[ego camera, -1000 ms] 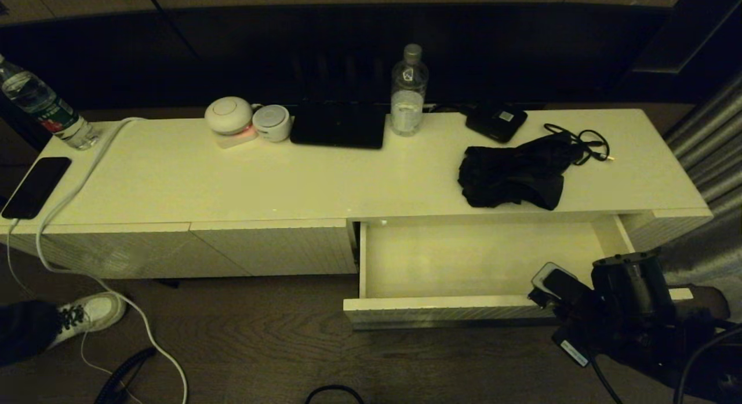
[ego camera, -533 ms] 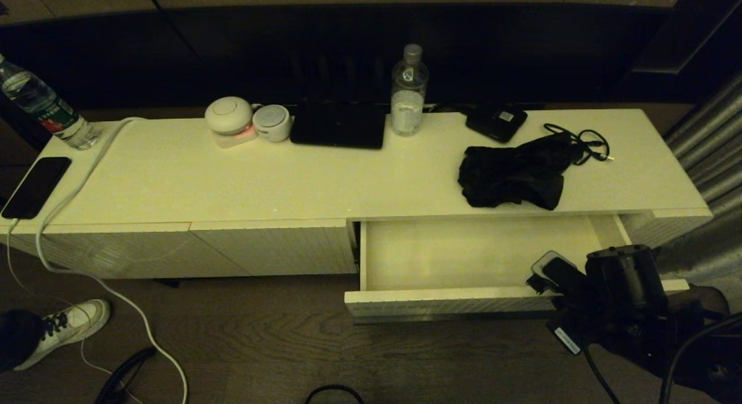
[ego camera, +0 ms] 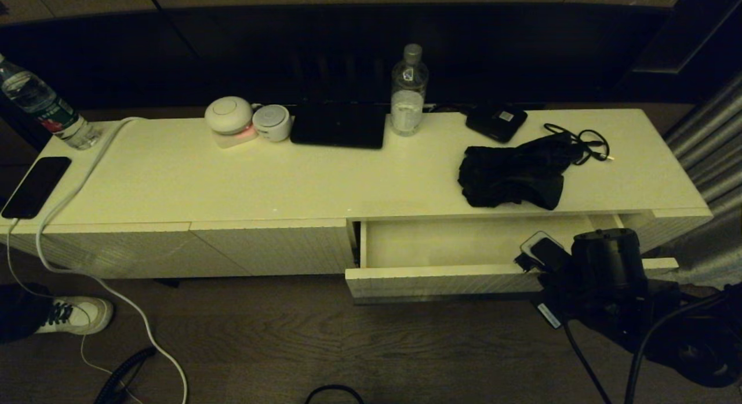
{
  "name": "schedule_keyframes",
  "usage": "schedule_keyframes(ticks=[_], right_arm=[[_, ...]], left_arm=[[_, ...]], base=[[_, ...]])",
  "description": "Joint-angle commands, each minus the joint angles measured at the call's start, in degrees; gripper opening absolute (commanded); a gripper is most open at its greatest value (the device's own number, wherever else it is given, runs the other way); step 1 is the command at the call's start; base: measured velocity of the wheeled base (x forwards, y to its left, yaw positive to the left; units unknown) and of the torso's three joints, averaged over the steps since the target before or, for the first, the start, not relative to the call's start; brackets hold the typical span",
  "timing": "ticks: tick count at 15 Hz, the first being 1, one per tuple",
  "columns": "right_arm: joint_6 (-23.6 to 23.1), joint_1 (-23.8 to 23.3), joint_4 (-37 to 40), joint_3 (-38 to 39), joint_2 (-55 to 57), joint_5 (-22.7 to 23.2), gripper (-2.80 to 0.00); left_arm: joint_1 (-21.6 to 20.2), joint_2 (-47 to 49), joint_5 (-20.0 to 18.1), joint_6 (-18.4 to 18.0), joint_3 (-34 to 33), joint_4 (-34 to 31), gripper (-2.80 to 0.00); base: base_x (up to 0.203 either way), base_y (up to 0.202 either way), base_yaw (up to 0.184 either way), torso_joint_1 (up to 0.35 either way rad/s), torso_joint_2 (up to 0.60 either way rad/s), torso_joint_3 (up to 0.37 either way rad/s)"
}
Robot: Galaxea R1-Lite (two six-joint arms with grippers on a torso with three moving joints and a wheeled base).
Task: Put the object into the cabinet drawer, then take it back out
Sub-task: Close the drawer
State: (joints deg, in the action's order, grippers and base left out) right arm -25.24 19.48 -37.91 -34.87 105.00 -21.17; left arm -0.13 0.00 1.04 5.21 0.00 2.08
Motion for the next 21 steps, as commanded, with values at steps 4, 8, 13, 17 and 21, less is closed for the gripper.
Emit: schedule_keyframes(ticks=[4, 8, 13, 17, 21], right_arm=[[0.4, -0.1, -1.6, -5.6, 6.0, -2.4, -2.8], [3.2, -0.1, -1.6, -9.9, 7.8, -4.6, -2.8], [3.2, -0.1, -1.6, -12.5, 7.9, -4.7, -2.8], [3.3, -0.1, -1.7, -15.5, 9.0, -4.7, -2.8], [3.2, -0.7, -1.7, -19.5, 10.7, -4.8, -2.8]], left_arm=[[0.0, -0.1, 0.0, 0.1, 0.0, 0.0, -2.8], [0.0, -0.1, 0.0, 0.1, 0.0, 0.0, -2.8], [0.0, -0.1, 0.0, 0.1, 0.0, 0.0, -2.8], [0.0, -0.1, 0.0, 0.1, 0.0, 0.0, -2.8], [0.0, -0.1, 0.0, 0.1, 0.0, 0.0, -2.8]], base=[[0.0, 0.0, 0.0, 0.0, 0.0, 0.0], [0.0, 0.0, 0.0, 0.0, 0.0, 0.0], [0.0, 0.0, 0.0, 0.0, 0.0, 0.0], [0.0, 0.0, 0.0, 0.0, 0.0, 0.0], [0.0, 0.0, 0.0, 0.0, 0.0, 0.0]])
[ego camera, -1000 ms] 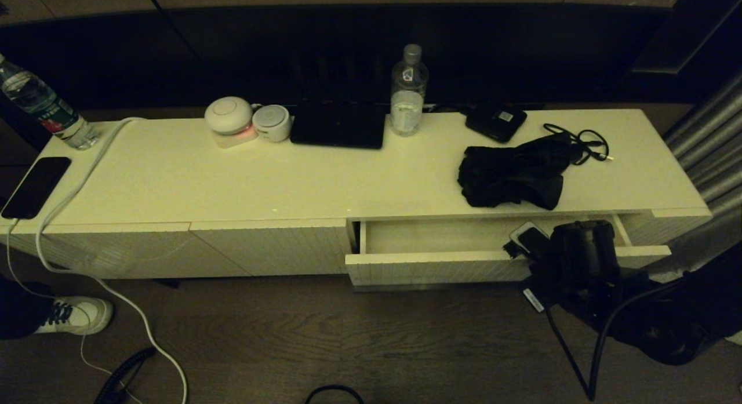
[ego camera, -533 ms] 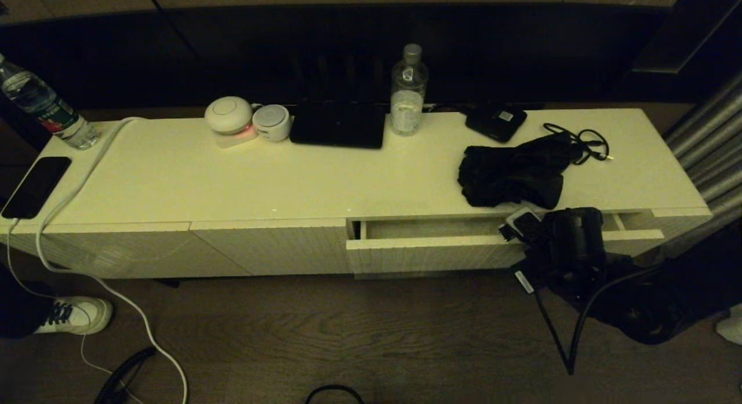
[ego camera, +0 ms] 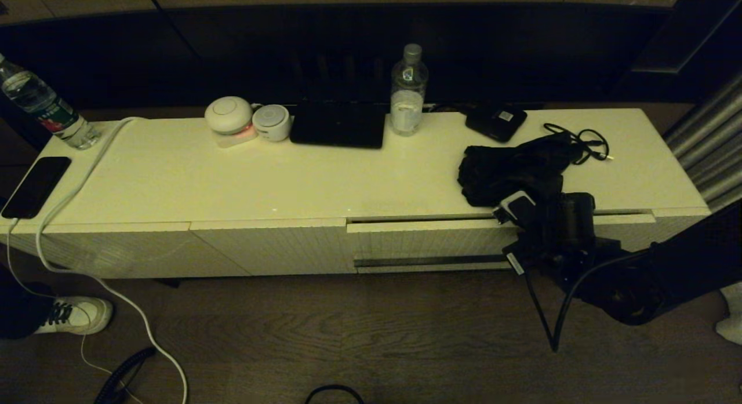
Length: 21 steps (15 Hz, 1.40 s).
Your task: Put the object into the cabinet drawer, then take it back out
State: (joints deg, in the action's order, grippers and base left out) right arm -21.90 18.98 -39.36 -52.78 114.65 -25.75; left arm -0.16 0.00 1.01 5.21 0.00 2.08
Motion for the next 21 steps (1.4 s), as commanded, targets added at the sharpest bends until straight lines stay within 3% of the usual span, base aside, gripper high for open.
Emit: schedule_keyframes(ticks=[1, 4, 11, 15, 21], right_arm=[[-0.1, -0.2, -0.2, -2.0, 1.3, -0.3, -2.8], [-0.1, -0.4, -0.2, -4.3, 1.8, -0.3, -2.8], [-0.6, -0.4, 1.8, 2.4, -8.2, -0.4, -2.8], [-0.8, -0.5, 8.9, 8.0, -22.6, -0.4, -2.8], [-0.9, -0.8, 26.5, 19.4, -53.6, -0.3, -2.8]], left_arm=[[0.0, -0.1, 0.0, 0.1, 0.0, 0.0, -2.8], [0.0, -0.1, 0.0, 0.1, -0.1, 0.0, -2.8], [0.0, -0.1, 0.0, 0.1, 0.0, 0.0, -2.8], [0.0, -0.1, 0.0, 0.1, 0.0, 0.0, -2.8], [0.0, -0.1, 0.0, 0.1, 0.0, 0.0, -2.8]], base=[[0.0, 0.0, 0.0, 0.0, 0.0, 0.0], [0.0, 0.0, 0.0, 0.0, 0.0, 0.0], [0.0, 0.0, 0.0, 0.0, 0.0, 0.0], [0.0, 0.0, 0.0, 0.0, 0.0, 0.0], [0.0, 0.0, 0.0, 0.0, 0.0, 0.0]])
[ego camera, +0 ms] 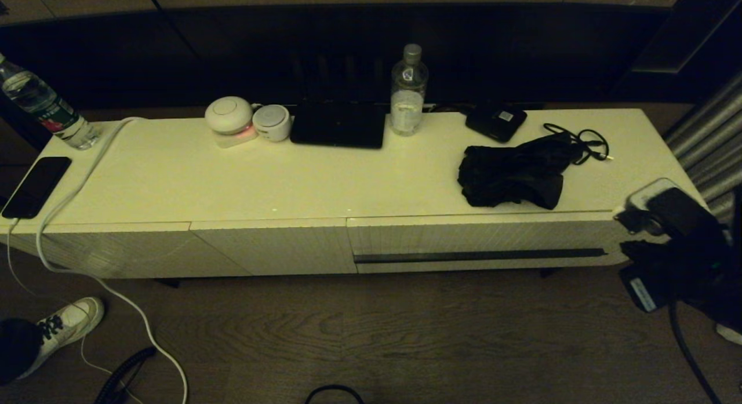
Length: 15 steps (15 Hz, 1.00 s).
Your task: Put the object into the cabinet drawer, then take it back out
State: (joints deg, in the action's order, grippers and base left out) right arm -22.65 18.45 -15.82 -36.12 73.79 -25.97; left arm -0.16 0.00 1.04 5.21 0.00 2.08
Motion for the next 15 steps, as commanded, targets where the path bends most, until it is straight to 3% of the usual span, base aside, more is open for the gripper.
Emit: schedule_keyframes(ticks=[1, 4, 8, 11, 13, 15], right_arm=[[0.0, -1.2, 6.7, 4.5, -18.7, 0.1, -2.8], [1.6, -5.1, 20.9, 7.6, -34.1, 0.8, -2.8], [9.9, -12.8, 34.8, 14.0, -51.1, 4.7, -2.8], [18.2, -15.6, 36.9, 22.3, -58.4, 8.8, -2.8], [23.4, -16.3, 35.7, 23.5, -59.6, 9.9, -2.8], [23.8, -17.4, 35.9, 24.1, -63.3, 16.0, -2.8]], left_arm=[[0.0, -0.1, 0.0, 0.1, 0.0, 0.0, -2.8], [0.0, -0.1, 0.0, 0.1, 0.0, 0.0, -2.8], [0.0, -0.1, 0.0, 0.1, 0.0, 0.0, -2.8], [0.0, -0.1, 0.0, 0.1, 0.0, 0.0, -2.8], [0.0, -0.1, 0.0, 0.1, 0.0, 0.0, -2.8], [0.0, -0.1, 0.0, 0.1, 0.0, 0.0, -2.8]], base=[[0.0, 0.0, 0.0, 0.0, 0.0, 0.0], [0.0, 0.0, 0.0, 0.0, 0.0, 0.0], [0.0, 0.0, 0.0, 0.0, 0.0, 0.0], [0.0, 0.0, 0.0, 0.0, 0.0, 0.0], [0.0, 0.0, 0.0, 0.0, 0.0, 0.0], [0.0, 0.0, 0.0, 0.0, 0.0, 0.0]])
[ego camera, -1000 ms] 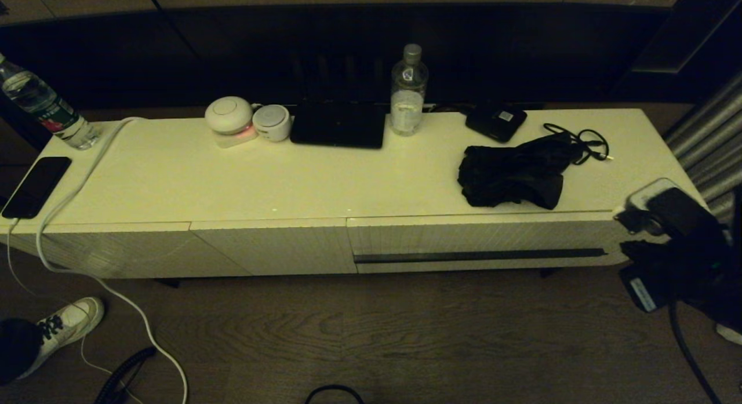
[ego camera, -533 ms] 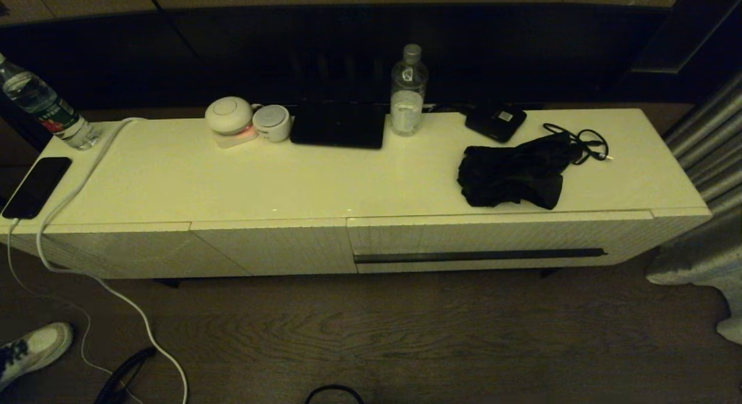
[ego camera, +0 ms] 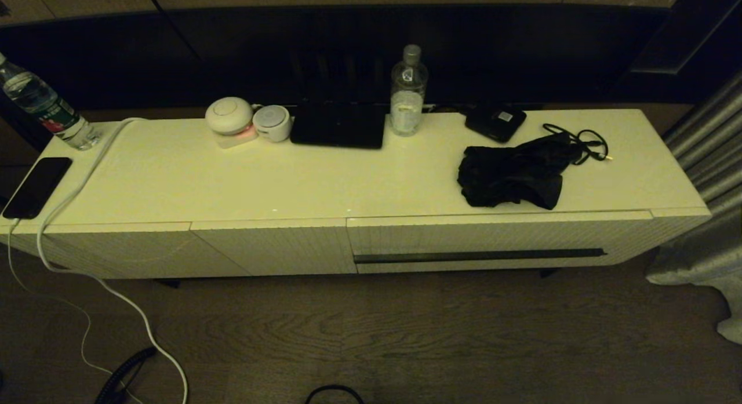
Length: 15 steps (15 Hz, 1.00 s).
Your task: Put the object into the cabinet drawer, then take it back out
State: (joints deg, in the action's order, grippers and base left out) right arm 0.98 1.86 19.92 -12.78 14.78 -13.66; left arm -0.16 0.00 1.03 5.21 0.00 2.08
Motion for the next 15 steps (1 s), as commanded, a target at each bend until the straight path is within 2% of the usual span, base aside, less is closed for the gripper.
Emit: schedule_keyframes(ticks=[1, 2, 5, 8, 11, 14, 15], right_arm=[[0.0, -1.6, 0.4, 1.7, -6.4, 9.1, -2.8], [-0.7, -1.9, 0.6, 3.0, -8.3, 11.5, -2.8], [-3.6, -2.1, 0.4, 4.5, -15.0, 13.8, -2.8], [-3.5, -2.1, -7.1, 7.6, -14.9, 14.0, -2.8], [-3.6, -2.1, -9.6, 8.7, -14.9, 14.0, -2.8], [-3.4, -2.1, -20.8, 12.5, -14.9, 14.0, -2.8], [-3.4, -2.1, -19.6, 12.7, -14.9, 14.0, -2.8]], left_arm=[[0.0, -0.1, 0.0, 0.1, 0.0, 0.0, -2.8], [0.0, -0.1, 0.0, 0.1, 0.0, 0.0, -2.8], [0.0, -0.1, 0.0, 0.1, 0.0, 0.0, -2.8], [0.0, -0.1, 0.0, 0.1, 0.0, 0.0, -2.8], [0.0, -0.1, 0.0, 0.1, 0.0, 0.0, -2.8], [0.0, -0.1, 0.0, 0.1, 0.0, 0.0, -2.8], [0.0, -0.1, 0.0, 0.1, 0.0, 0.0, -2.8]], base=[[0.0, 0.0, 0.0, 0.0, 0.0, 0.0], [0.0, 0.0, 0.0, 0.0, 0.0, 0.0], [0.0, 0.0, 0.0, 0.0, 0.0, 0.0], [0.0, 0.0, 0.0, 0.0, 0.0, 0.0], [0.0, 0.0, 0.0, 0.0, 0.0, 0.0], [0.0, 0.0, 0.0, 0.0, 0.0, 0.0], [0.0, 0.0, 0.0, 0.0, 0.0, 0.0]])
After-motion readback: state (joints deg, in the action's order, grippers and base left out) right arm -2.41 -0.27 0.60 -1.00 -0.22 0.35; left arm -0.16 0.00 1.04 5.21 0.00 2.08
